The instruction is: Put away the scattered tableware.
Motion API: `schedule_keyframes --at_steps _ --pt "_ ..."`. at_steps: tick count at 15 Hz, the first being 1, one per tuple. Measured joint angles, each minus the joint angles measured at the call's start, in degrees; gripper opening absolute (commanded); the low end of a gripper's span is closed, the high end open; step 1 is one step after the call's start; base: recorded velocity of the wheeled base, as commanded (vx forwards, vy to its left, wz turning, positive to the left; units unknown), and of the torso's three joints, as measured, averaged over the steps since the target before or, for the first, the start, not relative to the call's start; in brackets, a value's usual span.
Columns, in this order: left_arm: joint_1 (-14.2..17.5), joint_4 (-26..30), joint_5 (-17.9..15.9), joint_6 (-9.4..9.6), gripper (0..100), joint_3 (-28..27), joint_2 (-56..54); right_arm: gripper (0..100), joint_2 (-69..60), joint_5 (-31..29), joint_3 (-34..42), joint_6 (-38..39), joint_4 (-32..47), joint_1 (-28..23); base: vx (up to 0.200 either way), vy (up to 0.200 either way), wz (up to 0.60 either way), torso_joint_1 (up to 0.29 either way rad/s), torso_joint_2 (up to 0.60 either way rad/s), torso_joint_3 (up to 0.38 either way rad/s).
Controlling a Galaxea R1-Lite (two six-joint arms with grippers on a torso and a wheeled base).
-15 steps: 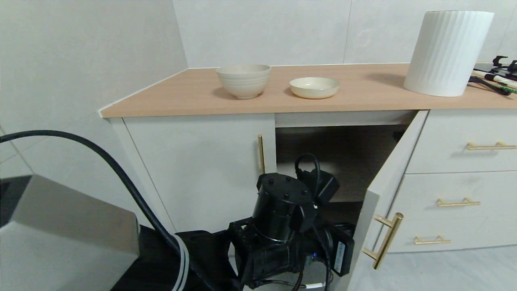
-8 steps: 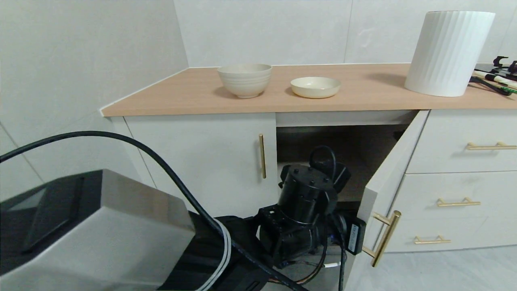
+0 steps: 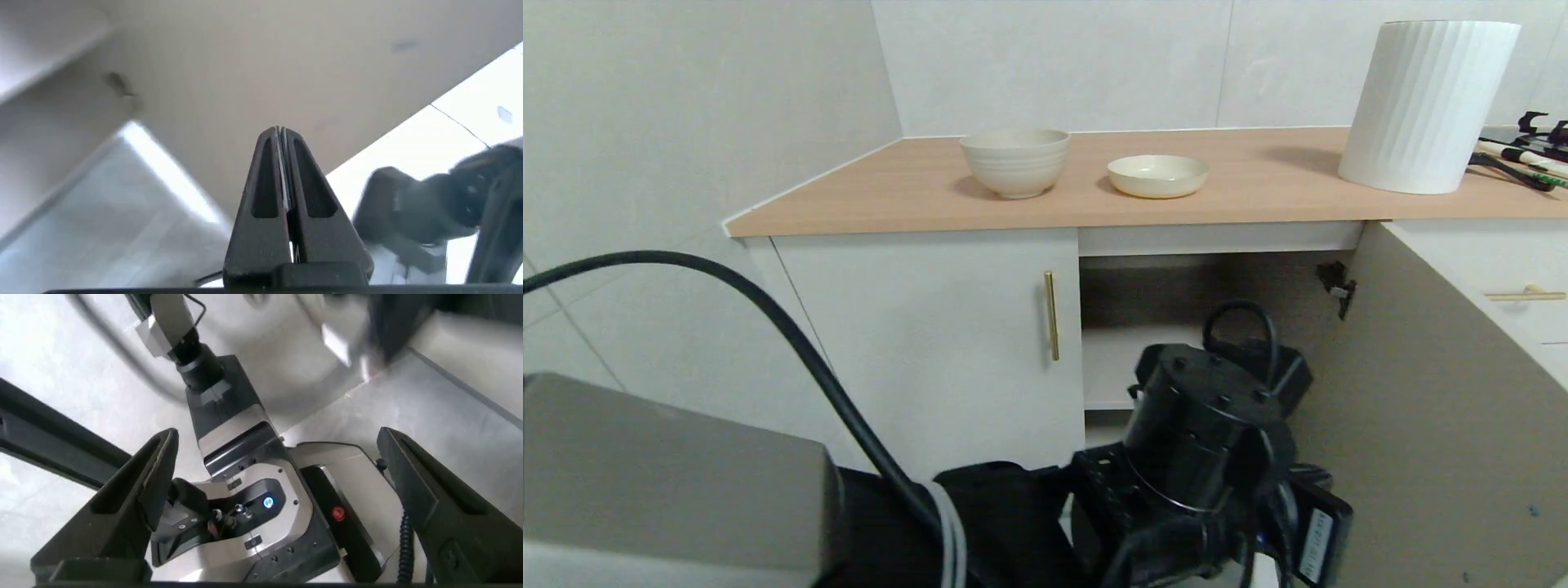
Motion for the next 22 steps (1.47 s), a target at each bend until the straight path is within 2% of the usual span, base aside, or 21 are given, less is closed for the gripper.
schedule_keyframes --at_steps 2,3,6,10,12,13,14,16,20,22 --pt "6.2 0.0 0.2 0.13 0 5.1 -5.1 100 1.3 -1.2 -0.8 0.1 0.0 -0.1 0.000 0.000 0.00 0.000 0.00 0.000" --pt "9.6 0.0 0.2 0.99 0 8.0 -8.0 100 2.6 -2.8 -1.8 0.1 0.0 -0.1 0.000 0.000 0.00 0.000 0.00 0.000" --pt "20.5 0.0 0.2 5.08 0 17.4 -18.4 100 11.1 -8.4 -7.9 0.0 0.1 -1.9 0.000 0.000 0.00 0.000 0.00 0.000" --pt "29.4 0.1 0.2 6.49 0 28.0 -32.1 100 24.9 -15.5 -21.7 -3.8 1.6 -10.3 0.000 0.000 0.00 0.000 0.00 0.000" --pt "33.5 0.9 0.1 7.30 0 30.9 -37.8 100 29.5 -23.1 -28.6 -7.1 5.9 -13.4 0.000 0.000 0.00 0.000 0.00 0.000" --pt "35.9 3.0 0.1 9.44 0 31.5 -40.0 100 31.2 -28.3 -30.7 -7.8 7.3 -13.8 0.000 0.000 0.00 0.000 0.00 0.000" --pt "37.6 5.5 0.2 11.11 100 31.6 -41.4 100 32.2 -32.4 -31.6 -8.0 8.1 -13.3 0.000 0.000 0.00 0.000 0.00 0.000" --pt "39.5 8.6 0.2 12.45 100 31.1 -43.4 100 32.6 -34.3 -32.7 -8.0 12.0 -12.5 0.000 0.000 0.00 0.000 0.00 0.000" --pt "41.4 13.1 0.2 12.67 100 28.4 -45.4 100 31.8 -34.2 -32.8 -8.2 15.2 -11.1 0.000 0.000 0.00 0.000 0.00 0.000" --pt "41.7 19.5 0.2 12.48 100 25.8 -46.2 100 31.4 -34.2 -32.6 -8.3 15.1 -10.9 0.000 0.000 0.00 0.000 0.00 0.000"
